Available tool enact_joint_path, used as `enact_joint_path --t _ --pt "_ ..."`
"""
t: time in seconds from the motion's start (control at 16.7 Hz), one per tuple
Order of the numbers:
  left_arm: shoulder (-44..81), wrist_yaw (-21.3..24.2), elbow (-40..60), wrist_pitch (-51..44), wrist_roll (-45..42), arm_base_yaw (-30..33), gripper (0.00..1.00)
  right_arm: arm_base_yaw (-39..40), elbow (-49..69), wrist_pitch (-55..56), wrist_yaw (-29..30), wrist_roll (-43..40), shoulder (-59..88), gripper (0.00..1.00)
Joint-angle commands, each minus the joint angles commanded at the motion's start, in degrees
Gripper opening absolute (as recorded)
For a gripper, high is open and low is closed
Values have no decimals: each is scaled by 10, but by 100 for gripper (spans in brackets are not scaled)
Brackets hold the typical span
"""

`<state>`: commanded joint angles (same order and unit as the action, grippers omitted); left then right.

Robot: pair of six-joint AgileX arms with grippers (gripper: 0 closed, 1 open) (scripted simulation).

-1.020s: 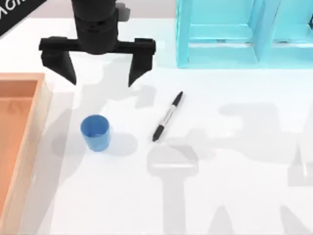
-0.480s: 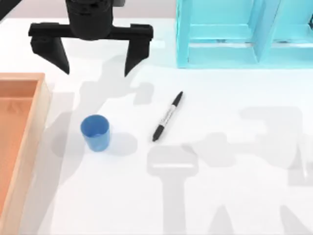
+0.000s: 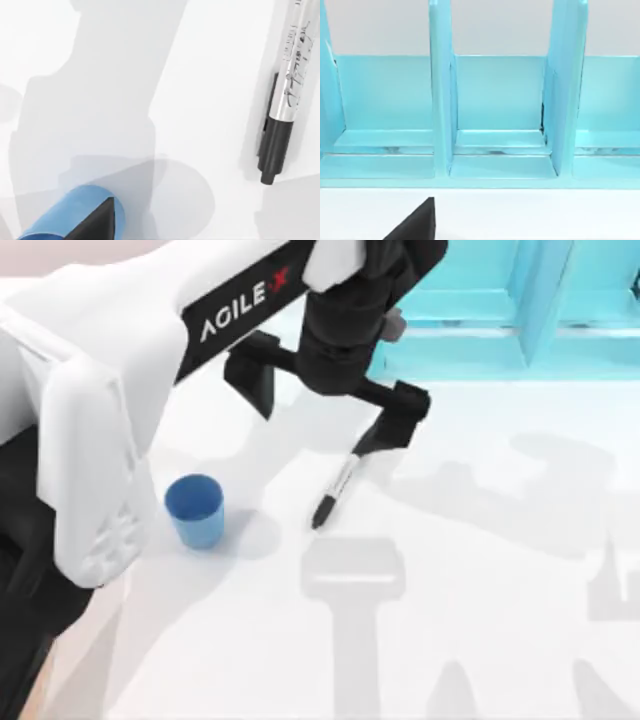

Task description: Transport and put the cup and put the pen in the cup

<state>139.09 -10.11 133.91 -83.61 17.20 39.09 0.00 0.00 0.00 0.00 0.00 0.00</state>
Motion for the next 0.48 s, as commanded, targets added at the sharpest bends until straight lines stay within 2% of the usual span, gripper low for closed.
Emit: enact_joint_path --t 0.18,0.48 --pt "49 -20 20 37 -30 31 100 0 0 0 0 0 0 100" --pt "53 -20 18 41 -32 32 100 0 0 0 0 0 0 100"
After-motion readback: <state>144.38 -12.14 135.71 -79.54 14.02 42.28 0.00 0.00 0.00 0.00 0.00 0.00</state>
